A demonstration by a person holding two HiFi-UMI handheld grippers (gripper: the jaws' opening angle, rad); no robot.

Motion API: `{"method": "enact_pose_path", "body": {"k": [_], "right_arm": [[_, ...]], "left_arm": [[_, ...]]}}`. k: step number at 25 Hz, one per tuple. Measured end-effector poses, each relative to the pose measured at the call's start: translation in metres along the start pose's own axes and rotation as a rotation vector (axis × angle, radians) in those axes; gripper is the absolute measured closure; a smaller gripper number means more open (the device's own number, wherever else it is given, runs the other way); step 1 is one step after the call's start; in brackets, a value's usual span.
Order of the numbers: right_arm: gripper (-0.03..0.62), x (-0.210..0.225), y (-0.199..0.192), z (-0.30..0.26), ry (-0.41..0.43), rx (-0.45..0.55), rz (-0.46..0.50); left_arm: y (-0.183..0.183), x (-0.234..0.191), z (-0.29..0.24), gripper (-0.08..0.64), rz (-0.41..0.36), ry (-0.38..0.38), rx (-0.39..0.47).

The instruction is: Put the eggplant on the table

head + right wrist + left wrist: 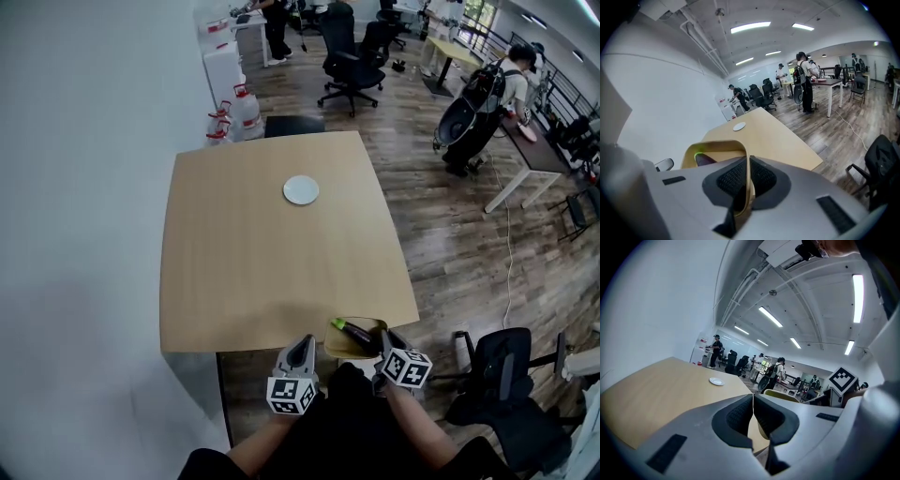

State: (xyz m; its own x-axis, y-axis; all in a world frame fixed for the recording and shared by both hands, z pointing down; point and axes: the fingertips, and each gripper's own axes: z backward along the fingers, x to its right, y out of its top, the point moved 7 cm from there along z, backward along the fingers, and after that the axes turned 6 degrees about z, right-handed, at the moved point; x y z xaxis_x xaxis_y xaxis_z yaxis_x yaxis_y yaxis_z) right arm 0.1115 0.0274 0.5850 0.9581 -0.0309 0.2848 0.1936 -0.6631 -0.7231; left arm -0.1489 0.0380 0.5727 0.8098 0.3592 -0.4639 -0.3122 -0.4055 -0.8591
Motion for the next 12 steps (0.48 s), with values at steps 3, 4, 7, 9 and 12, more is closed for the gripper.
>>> {"method": "enact_pose_path", "body": {"k": [3,4,7,9,12], "right_arm": [[0.518,0.001,0.006,-0.018,0.003,-0.011,-0.019],[0.518,0.001,0.009,-0.024,0.005,-0.012,-0.024],[0.518,0.002,0.024,-0.048,0.018,-0.010,-0.028],[0.518,0.004,0.035,-0.068,0.030,-0.009,-0.032],[0.518,0.012,0.054,-0.093,0.028,-0.014,-0.027]], "left_arm": [[0.004,-0.010,-0.006,0.545,-0.003,0.012,0.002],[0.006,-0.013,-0.008,0.545,-0.003,0.018,0.003],[0.016,-0.023,-0.019,0.545,-0.006,0.038,0.009],[0.022,-0.030,-0.029,0.545,-0.012,0.053,0.016],[0.032,-0.041,-0.047,0.545,-0.017,0.086,0.021]]}}
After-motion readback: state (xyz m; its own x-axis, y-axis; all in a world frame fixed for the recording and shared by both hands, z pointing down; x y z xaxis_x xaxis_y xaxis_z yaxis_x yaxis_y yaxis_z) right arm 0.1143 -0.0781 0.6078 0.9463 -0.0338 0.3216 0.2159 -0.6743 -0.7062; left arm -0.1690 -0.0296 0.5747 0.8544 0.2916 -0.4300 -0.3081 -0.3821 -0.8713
